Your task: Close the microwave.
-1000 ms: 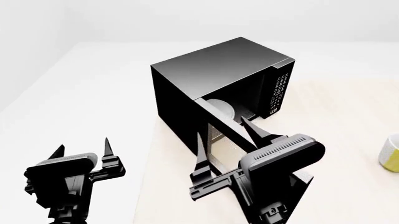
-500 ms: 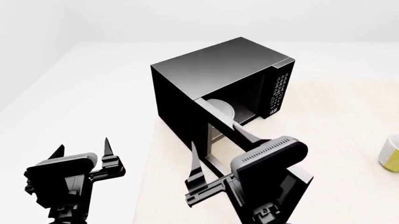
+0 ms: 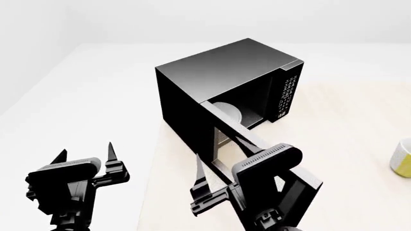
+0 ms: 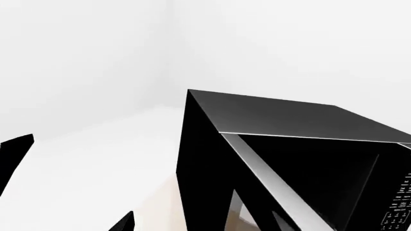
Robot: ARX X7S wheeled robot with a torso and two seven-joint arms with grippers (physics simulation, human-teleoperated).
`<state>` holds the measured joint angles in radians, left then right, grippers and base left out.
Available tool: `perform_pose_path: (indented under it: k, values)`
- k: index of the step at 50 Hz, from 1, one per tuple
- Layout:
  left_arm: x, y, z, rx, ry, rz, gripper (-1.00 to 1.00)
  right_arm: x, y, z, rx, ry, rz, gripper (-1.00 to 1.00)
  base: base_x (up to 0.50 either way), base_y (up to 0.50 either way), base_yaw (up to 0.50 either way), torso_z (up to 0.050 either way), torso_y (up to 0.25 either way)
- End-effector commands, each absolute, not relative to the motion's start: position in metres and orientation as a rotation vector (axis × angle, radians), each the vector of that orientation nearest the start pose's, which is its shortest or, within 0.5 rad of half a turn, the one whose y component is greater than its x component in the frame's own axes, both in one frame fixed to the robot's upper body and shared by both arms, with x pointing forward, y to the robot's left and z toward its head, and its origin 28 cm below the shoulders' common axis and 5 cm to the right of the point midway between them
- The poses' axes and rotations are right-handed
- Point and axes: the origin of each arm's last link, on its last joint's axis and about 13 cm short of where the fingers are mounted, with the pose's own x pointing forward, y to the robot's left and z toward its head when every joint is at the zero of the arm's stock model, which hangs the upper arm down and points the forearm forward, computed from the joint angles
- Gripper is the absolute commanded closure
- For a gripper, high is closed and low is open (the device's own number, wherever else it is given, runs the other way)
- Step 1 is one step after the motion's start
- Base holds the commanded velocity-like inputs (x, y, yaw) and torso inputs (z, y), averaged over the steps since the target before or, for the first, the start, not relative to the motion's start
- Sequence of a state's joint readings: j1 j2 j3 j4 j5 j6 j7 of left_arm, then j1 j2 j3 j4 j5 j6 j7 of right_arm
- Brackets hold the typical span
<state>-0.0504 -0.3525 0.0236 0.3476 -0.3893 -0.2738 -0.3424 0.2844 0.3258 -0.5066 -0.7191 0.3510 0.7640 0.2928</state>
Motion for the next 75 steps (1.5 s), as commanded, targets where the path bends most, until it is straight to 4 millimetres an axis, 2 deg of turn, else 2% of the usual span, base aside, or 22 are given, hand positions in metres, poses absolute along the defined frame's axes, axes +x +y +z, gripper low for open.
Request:
perform_pose_path:
  k: [1,39,75]
  values:
    - [0.217,0.259,0.088,-0.03,-0.09,0.191,-1.0,0.199,-0.049,0.127,-0.162,-0.028,0.405,-1.0,0.0,0.0,0.0,0.0,0.0]
    - [0.217,0.259,0.086,-0.029,-0.091,0.193,-1.0,0.209,-0.052,0.102,-0.182,0.075,0.355,-1.0,0.0,0.0,0.0,0.0,0.0]
    - [0.216,0.259,0.087,-0.03,-0.091,0.189,-1.0,0.223,-0.062,0.093,-0.198,0.117,0.27,-1.0,0.0,0.0,0.0,0.0,0.0]
